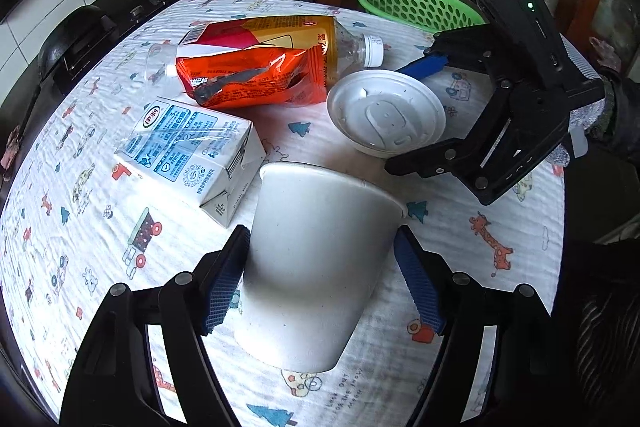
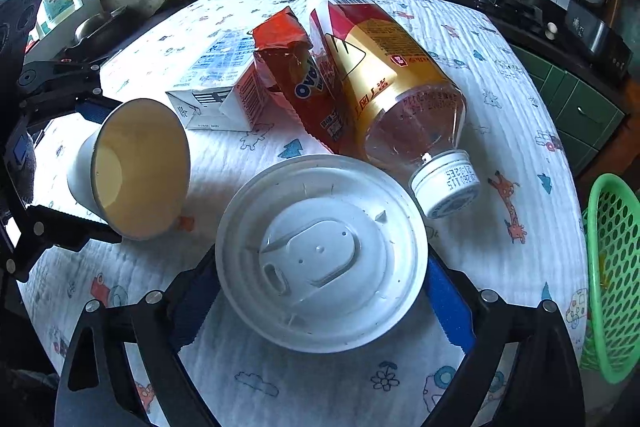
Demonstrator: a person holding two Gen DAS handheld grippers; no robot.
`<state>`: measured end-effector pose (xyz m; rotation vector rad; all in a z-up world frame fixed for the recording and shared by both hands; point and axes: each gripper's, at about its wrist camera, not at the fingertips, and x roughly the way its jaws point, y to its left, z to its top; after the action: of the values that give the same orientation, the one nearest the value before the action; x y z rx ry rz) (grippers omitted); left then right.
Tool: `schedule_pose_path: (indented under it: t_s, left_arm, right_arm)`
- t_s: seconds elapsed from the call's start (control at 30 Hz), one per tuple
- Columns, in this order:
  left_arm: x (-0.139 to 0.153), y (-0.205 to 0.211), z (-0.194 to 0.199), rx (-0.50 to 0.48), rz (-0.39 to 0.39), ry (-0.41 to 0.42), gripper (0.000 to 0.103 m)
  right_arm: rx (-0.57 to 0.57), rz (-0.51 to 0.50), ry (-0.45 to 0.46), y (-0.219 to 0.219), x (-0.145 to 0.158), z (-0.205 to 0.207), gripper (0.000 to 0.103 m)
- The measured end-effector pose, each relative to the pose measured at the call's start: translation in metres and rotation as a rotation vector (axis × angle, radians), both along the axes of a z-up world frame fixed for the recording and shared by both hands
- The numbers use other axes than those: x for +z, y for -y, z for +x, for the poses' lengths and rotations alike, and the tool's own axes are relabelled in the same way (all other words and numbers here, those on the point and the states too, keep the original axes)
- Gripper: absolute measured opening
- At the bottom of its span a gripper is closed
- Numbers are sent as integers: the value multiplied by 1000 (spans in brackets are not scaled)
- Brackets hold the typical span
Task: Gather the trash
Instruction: 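Grasp the white paper cup with the left tool while the right tool grasps the white lid, then drop the white lid into the basket with the right tool while the left tool drops the cup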
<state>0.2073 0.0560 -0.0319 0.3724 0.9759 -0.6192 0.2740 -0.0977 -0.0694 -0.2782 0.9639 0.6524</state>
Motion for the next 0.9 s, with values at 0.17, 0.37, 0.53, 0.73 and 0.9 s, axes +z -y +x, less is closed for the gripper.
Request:
schedule_pose_path:
  t_s: [0.17, 0.37, 0.53, 0.73, 0.9]
  left_arm:
    - [-2, 3, 4, -4, 4, -11, 78]
    - [-8, 6, 8, 11, 13, -30, 79]
    - [-8, 7, 9, 35, 0, -20, 72]
    - [6, 14, -1, 51, -26, 5, 71]
    - [22, 25, -4, 67, -73, 18, 71]
  right_arm:
    - [1, 21, -1, 4, 2, -5, 90]
    - [0, 65, 2, 16, 13, -14, 90]
    - [-21, 100, 15, 34, 26, -23, 90]
    - [-106, 130, 69, 82, 49, -23, 90]
    - [-244, 122, 97, 147, 62, -2, 90]
